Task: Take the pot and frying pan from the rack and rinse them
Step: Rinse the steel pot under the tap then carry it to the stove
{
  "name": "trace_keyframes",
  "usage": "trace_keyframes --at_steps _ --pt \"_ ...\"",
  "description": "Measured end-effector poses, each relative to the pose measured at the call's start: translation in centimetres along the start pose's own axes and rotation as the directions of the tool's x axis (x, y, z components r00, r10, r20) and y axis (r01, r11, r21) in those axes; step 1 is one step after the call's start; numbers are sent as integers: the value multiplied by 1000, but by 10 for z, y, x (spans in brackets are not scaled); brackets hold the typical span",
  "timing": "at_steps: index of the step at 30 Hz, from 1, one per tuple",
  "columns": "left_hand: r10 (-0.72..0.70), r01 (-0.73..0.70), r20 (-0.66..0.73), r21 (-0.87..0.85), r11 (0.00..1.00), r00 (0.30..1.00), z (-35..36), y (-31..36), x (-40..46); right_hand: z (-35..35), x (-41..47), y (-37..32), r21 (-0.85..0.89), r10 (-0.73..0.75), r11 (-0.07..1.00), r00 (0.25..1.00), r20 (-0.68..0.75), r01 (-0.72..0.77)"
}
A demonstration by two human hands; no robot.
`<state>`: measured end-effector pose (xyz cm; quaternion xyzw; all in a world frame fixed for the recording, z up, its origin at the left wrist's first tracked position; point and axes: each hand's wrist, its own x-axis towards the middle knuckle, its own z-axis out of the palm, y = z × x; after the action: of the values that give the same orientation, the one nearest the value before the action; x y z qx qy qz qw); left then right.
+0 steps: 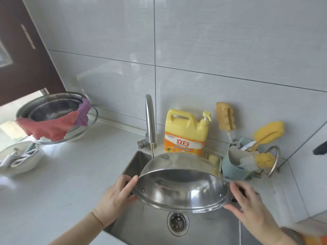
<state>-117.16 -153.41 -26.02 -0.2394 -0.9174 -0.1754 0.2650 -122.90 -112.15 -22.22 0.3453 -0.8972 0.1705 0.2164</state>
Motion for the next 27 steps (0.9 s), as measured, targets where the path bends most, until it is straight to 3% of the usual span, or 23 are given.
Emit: trace_keyframes --at_steps 4,9,27 --pt "-162 162 106 8 987 981 12 -10 -33 39 -6 -10 100 168 973 940 298 -206" --pt "-315 313 154 41 949 936 5 -36 -45 72 23 -11 137 35 988 974 224 -67" --pt "-435 419 111 142 897 894 -14 -67 -52 111 74 -17 192 -41 981 983 178 6"
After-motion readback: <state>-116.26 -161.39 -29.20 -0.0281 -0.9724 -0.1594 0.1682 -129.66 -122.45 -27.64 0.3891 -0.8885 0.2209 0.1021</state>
